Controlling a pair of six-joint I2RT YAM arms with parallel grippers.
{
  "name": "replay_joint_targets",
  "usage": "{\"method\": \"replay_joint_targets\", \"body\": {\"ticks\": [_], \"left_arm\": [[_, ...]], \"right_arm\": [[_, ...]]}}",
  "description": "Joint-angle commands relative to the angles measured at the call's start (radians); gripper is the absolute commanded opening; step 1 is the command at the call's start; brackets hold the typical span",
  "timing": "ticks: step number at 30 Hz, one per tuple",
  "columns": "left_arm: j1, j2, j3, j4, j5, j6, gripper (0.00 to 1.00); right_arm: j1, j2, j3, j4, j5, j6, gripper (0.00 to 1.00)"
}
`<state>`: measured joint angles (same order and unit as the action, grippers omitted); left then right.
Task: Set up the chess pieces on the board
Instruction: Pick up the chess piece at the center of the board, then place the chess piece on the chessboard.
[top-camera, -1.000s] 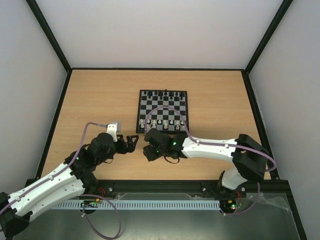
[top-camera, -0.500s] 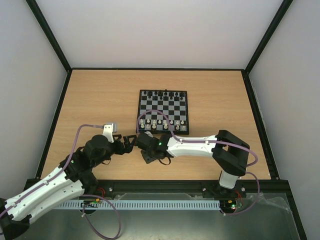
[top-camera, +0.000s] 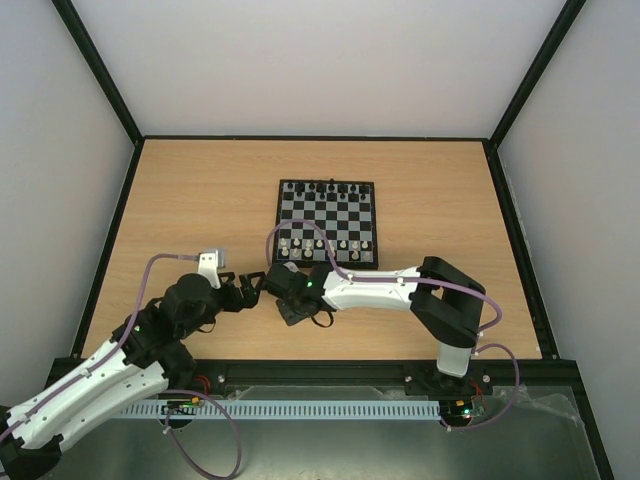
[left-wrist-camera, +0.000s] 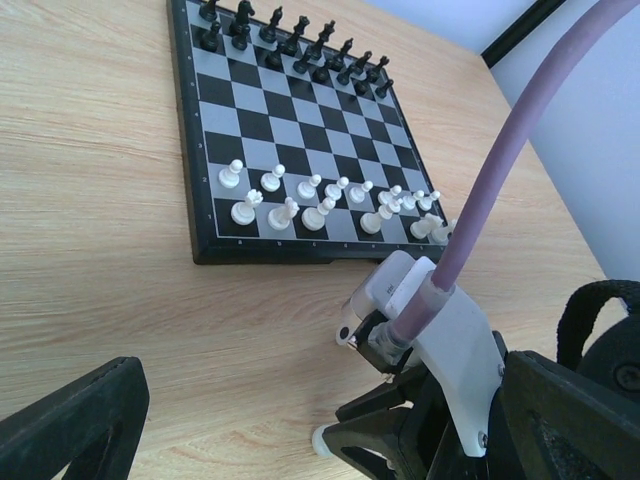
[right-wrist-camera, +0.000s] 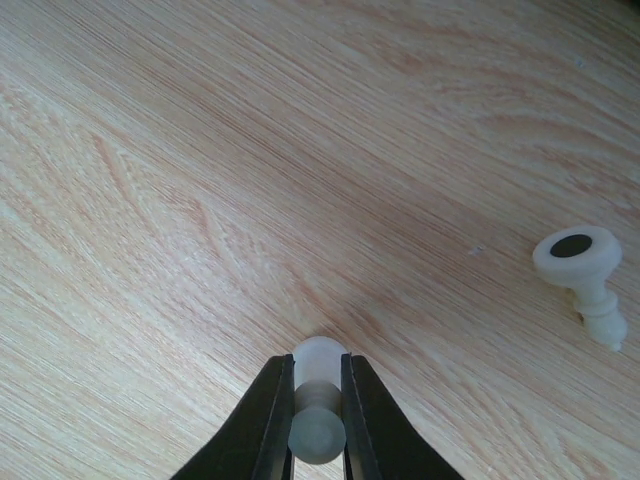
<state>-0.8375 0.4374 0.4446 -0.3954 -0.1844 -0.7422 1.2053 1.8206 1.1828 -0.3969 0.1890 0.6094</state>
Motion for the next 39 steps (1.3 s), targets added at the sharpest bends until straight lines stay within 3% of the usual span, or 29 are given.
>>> {"method": "replay_joint_targets", "body": {"ticks": [1,26,33,39], "left_arm": [[-0.014,-0.032,0.010,0.049,0.036,-0.015,0.99],[-0.014,-0.047,0.042,0.016,-0.025,-0.022,0.99],[-0.013,-0.048,0.044,0.014,-0.030,-0.022,1.00],[-0.012,-0.060,0.035,0.021,-0.016,-0.026,0.99]], "right_arm": [[0.008,0.001,0.025,-0.065,-0.001,0.001,0.10],[0.003,-0.200,-0.044,-0.117,0.067,0.009,0.07],[-0.077,-0.256,0.018,-0.183,0.077,-0.023,0.07],[-0.175,-0.199,0.103,-0.225,0.067,-0.079,0.07]]}}
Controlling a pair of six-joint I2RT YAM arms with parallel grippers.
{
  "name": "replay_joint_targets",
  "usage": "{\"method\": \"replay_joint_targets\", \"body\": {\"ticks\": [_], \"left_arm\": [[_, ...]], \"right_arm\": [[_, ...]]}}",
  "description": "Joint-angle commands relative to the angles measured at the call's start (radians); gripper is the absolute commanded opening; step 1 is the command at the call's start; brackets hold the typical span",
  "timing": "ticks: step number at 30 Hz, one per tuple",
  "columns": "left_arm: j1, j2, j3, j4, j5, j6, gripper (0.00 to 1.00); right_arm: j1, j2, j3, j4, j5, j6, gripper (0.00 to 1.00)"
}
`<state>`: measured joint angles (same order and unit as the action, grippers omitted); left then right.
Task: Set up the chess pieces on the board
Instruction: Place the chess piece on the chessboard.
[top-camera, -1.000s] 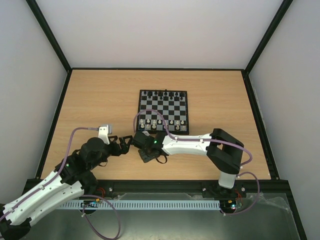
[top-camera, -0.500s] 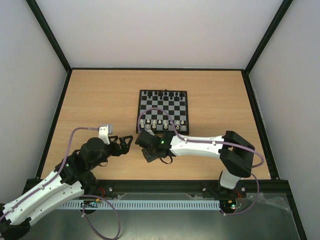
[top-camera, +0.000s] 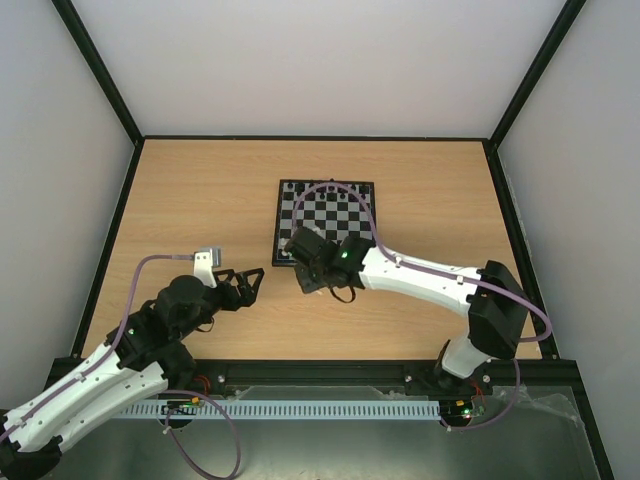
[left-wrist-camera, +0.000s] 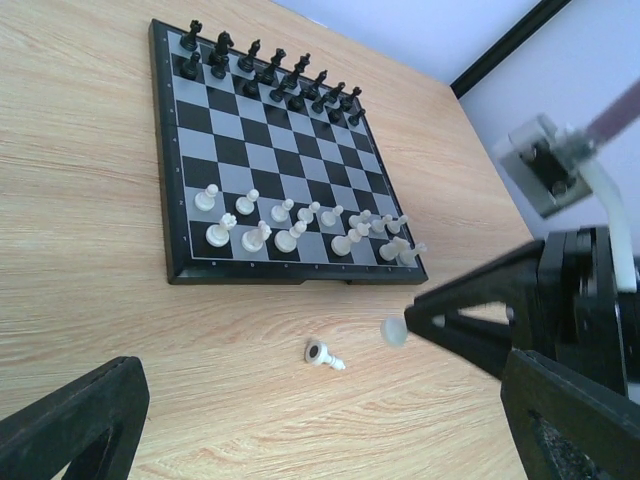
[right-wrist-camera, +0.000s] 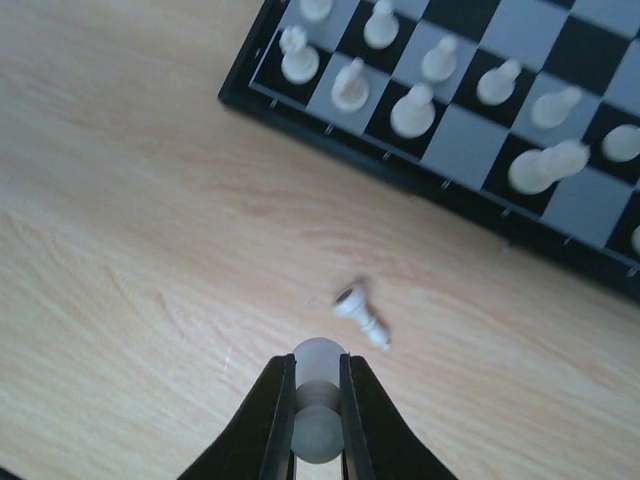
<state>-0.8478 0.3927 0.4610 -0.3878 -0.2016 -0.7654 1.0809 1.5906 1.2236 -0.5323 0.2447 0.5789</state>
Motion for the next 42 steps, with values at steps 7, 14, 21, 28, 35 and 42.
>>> {"method": "replay_joint_targets", "body": {"ticks": [7,14,21,28,35,42], "left_arm": [[-0.003,-0.022,0.015,0.017,0.014,0.001,0.99],[-0.002,-0.023,0.014,0.021,0.024,0.004,0.99],[-0.003,-0.023,0.012,0.024,0.025,0.007,0.99],[-0.002,-0.022,0.011,0.026,0.025,0.009,0.99],[-0.002,-0.016,0.011,0.028,0.024,0.010,0.99],[-0.002,-0.009,0.009,0.032,0.021,0.010,0.99]], "right_arm": [[-0.174,0.152,0.162,-0.100,-0.040,-0.108,0.07],[-0.240,0.302,0.282,-0.131,-0.056,-0.146,0.07],[-0.271,0.398,0.345,-0.153,-0.050,-0.162,0.07],[-0.276,0.430,0.349,-0.158,-0.051,-0.169,0.08],[-0.286,0.436,0.330,-0.137,-0.057,-0.172,0.08],[-0.296,0.443,0.326,-0.117,-0.063,-0.175,0.11]]}}
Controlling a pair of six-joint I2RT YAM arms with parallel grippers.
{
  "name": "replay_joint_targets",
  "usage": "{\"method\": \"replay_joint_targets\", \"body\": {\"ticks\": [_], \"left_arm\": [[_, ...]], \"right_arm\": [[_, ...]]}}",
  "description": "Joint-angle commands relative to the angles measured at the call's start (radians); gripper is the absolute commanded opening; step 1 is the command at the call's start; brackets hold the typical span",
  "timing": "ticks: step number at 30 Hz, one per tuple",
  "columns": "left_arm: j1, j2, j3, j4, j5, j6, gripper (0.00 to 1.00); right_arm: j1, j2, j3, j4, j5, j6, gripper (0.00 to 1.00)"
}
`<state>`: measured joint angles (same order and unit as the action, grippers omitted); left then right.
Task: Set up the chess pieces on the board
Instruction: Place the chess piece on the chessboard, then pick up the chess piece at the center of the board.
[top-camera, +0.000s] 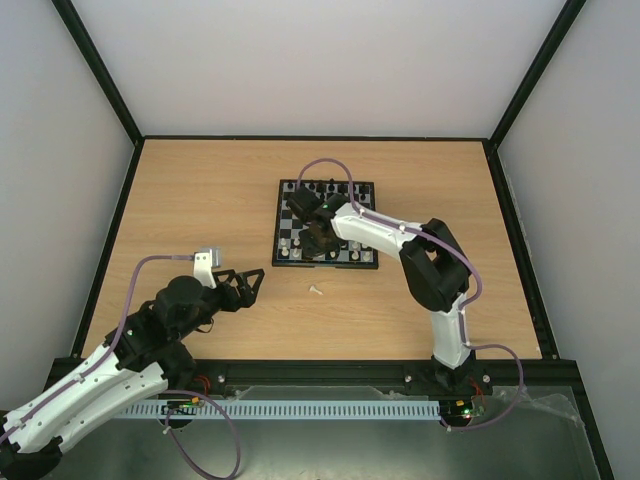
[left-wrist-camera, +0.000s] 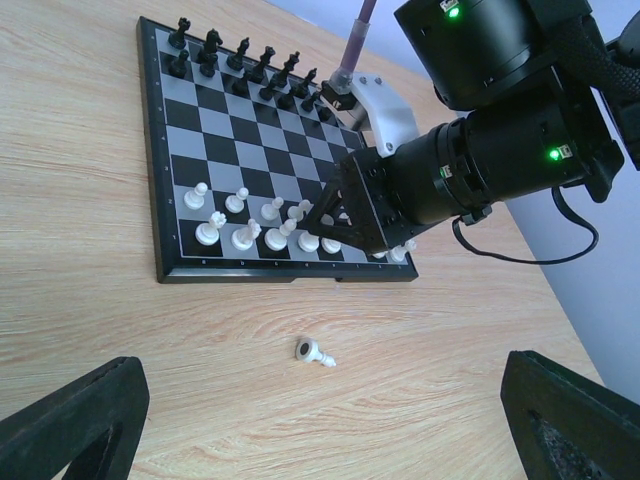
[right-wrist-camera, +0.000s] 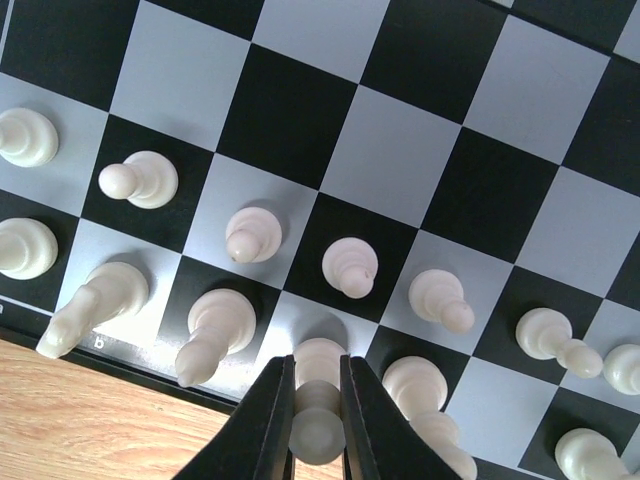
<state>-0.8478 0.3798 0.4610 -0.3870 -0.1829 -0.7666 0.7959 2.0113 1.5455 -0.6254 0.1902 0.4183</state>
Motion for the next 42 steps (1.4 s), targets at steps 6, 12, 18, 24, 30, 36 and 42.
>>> {"method": "replay_joint_targets", "body": {"ticks": [6,12,18,24,30,36,42], "left_arm": [[-0.002,0.010,0.009,0.035,-0.001,0.012,1.00],[-0.003,0.022,0.008,0.042,-0.003,0.015,1.00],[-0.002,0.027,0.003,0.044,-0.006,0.014,0.99],[-0.003,0.033,0.000,0.050,-0.006,0.010,0.99],[-0.002,0.041,0.000,0.048,-0.006,0.007,1.00],[-0.002,0.035,0.014,0.021,-0.035,0.009,0.99],[-0.003,0.034,0.012,0.031,-0.026,0.013,0.99]], "right_arm": [[-0.016,0.032,0.007,-0.015,-0.023,-0.019,0.12],[-0.016,0.032,0.008,-0.005,-0.041,-0.022,0.17],[-0.016,-0.003,-0.008,-0.003,-0.059,-0.017,0.20],[-0.015,-0.083,-0.038,-0.009,-0.066,-0.009,0.25],[-0.017,-0.137,-0.057,-0.019,-0.063,-0.007,0.35],[0.026,-0.258,-0.191,0.035,-0.084,0.016,0.35],[0.070,-0.387,-0.466,0.236,-0.181,0.059,0.36]]}}
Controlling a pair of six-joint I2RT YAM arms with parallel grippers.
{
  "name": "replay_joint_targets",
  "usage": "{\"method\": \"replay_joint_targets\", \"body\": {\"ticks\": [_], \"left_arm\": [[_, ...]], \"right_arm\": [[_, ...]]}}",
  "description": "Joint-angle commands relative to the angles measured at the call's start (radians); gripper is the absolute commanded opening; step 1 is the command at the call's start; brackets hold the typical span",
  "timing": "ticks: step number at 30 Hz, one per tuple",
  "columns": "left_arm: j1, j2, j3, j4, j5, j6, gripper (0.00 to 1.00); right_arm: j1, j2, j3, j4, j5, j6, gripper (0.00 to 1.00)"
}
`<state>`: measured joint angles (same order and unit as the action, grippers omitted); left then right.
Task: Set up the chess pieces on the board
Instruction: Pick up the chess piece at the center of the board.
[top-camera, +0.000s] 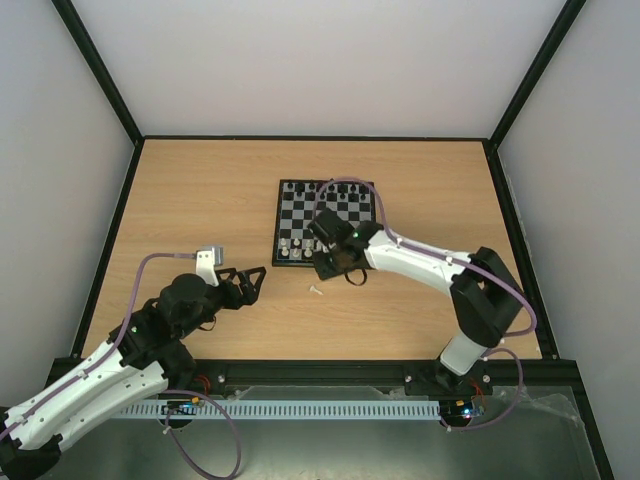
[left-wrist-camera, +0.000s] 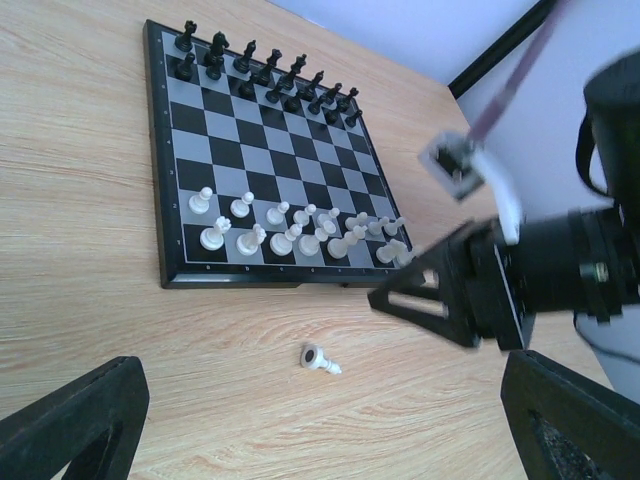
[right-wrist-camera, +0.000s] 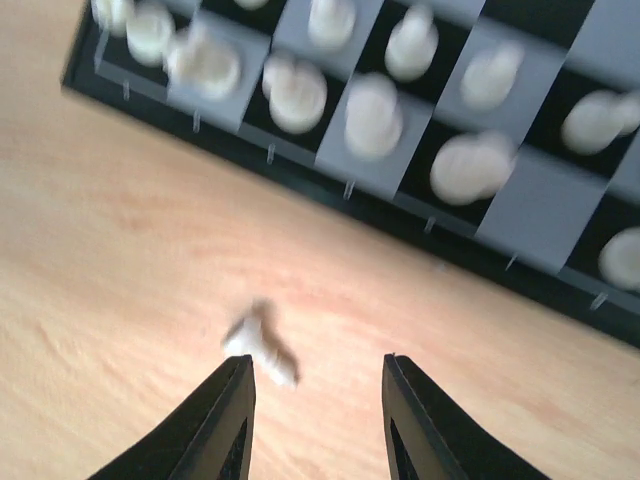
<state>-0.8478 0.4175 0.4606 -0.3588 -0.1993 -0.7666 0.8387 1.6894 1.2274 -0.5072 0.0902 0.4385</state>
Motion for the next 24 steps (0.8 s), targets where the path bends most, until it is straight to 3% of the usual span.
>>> {"method": "replay_joint_targets", "body": {"ticks": [1,11,24], "left_arm": [[-0.003,-0.002,0.013,0.005,-0.007,0.014,1.00],[-0.004,-0.007,0.002,0.015,0.015,0.010,0.99],[-0.004,-0.029,-0.014,0.012,0.021,0.001,1.00]], "right_arm": [[0.037,-0.078,-0.188,0.157,-0.096,0.046,0.36],[0.113,-0.110,-0.389,0.456,-0.031,0.042,0.37],[0.130,-0.047,-0.382,0.467,0.022,0.010,0.33]]}}
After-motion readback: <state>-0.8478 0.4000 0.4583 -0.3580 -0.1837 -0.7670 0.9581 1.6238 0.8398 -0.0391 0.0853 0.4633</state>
